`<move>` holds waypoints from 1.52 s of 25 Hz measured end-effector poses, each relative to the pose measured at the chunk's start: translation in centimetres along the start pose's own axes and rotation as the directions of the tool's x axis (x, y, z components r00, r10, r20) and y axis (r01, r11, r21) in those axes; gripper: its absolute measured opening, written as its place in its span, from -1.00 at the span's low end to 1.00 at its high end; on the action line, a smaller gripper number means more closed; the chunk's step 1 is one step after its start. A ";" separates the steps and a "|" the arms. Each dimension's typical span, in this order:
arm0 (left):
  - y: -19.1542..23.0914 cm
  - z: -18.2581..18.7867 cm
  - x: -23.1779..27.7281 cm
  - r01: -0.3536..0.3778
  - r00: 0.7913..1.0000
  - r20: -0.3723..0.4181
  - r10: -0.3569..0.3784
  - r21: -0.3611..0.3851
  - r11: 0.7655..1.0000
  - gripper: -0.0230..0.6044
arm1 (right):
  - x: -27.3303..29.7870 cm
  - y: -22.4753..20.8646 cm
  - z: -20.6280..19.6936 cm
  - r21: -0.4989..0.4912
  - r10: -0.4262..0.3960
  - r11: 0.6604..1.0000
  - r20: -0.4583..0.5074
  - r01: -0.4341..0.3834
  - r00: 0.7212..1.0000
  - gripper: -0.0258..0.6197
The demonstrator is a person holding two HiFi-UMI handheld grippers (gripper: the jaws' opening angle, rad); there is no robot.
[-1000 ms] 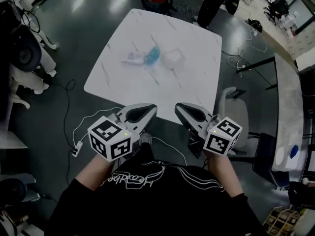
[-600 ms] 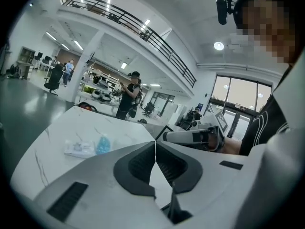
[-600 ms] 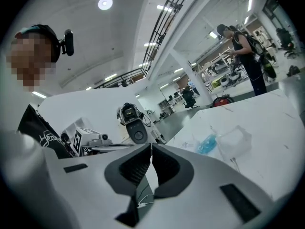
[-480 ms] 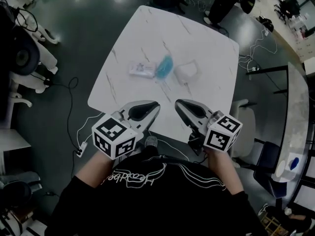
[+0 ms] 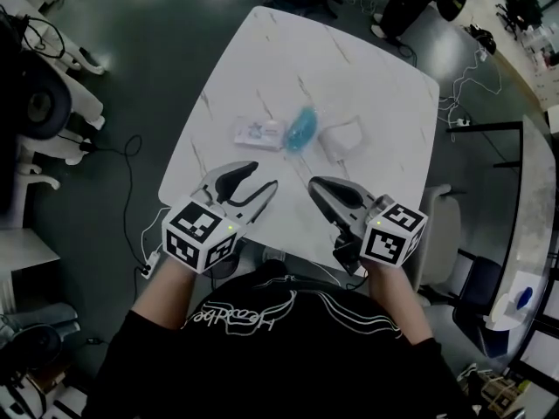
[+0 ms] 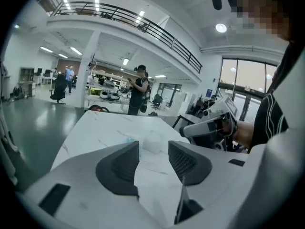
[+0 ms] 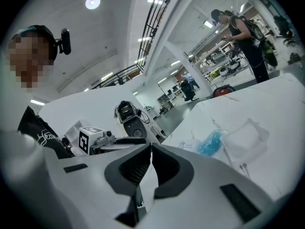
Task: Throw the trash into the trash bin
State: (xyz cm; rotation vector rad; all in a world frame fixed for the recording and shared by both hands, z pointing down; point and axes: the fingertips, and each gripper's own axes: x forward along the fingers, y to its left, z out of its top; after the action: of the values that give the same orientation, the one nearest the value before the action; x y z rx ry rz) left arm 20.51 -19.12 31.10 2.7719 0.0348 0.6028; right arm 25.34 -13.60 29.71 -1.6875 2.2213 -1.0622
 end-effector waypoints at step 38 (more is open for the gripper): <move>13.0 -11.7 10.1 0.330 0.788 -0.518 0.333 0.812 0.482 -0.74 | -3.6 -5.7 -1.3 0.197 -0.074 0.978 0.031 0.066 0.997 -0.82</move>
State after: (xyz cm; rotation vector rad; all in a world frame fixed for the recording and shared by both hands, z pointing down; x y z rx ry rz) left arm 24.42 -27.30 49.22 3.2830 0.6959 2.0054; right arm 30.38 -10.49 33.17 -1.6971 1.9747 -1.2102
